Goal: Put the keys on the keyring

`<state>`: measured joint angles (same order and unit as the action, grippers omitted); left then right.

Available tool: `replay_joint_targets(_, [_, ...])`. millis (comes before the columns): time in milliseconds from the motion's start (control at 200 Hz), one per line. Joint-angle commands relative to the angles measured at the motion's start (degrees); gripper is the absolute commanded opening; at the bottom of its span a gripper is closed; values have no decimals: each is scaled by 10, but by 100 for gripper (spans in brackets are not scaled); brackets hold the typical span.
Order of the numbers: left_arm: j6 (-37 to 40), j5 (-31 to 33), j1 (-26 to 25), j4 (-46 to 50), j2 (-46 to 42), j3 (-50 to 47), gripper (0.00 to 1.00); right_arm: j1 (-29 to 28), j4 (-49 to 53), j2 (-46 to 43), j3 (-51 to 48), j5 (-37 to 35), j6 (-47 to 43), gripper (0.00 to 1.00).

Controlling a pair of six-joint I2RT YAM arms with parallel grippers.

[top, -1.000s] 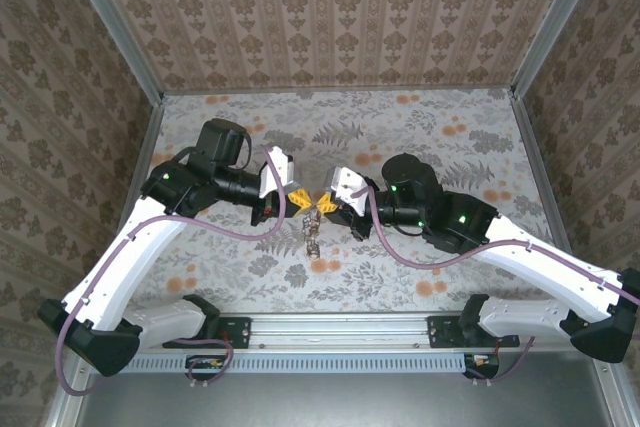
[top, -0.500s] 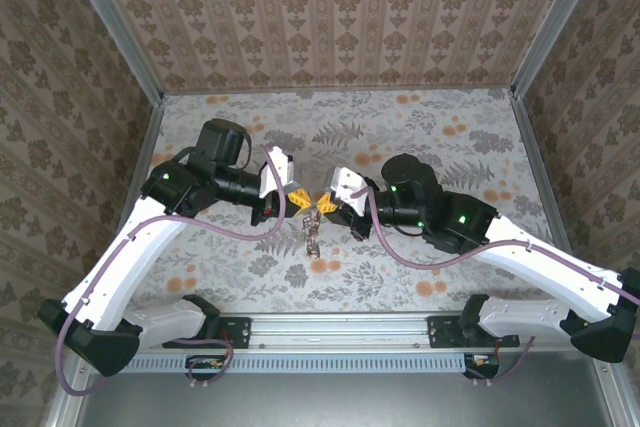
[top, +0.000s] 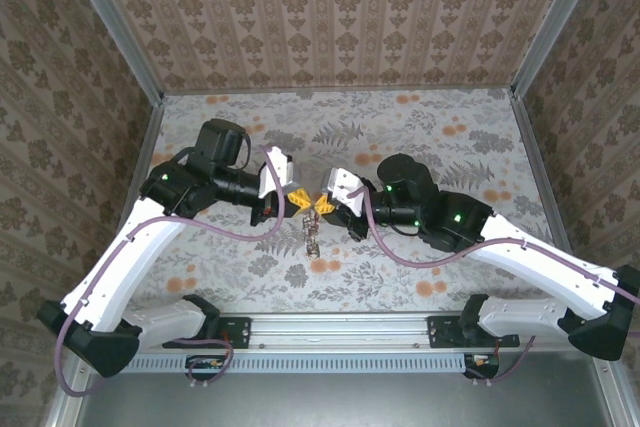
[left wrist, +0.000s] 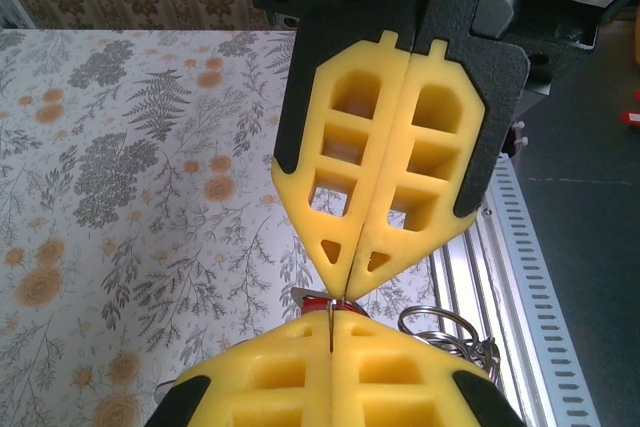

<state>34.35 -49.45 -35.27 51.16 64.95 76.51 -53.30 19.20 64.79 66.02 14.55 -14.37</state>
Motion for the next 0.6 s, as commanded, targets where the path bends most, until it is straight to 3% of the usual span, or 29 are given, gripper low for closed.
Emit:
replay_joint_targets(0, [12,-14,-7,-5,-16,5,0,5,-31,0,10,15,27,0])
replay_joint_targets(160, [12,-6,-8,-5,-17,5,0,23,-32,-3,17,46,65,0])
replay_joint_targets(380, [8,41,-18,-23,-21,-8,0,60,-6,14,36,134,141,0])
replay_joint_targets(595, [8,48,-22,-29,-27,-11,0,92,-29,35,36,212,203,0])
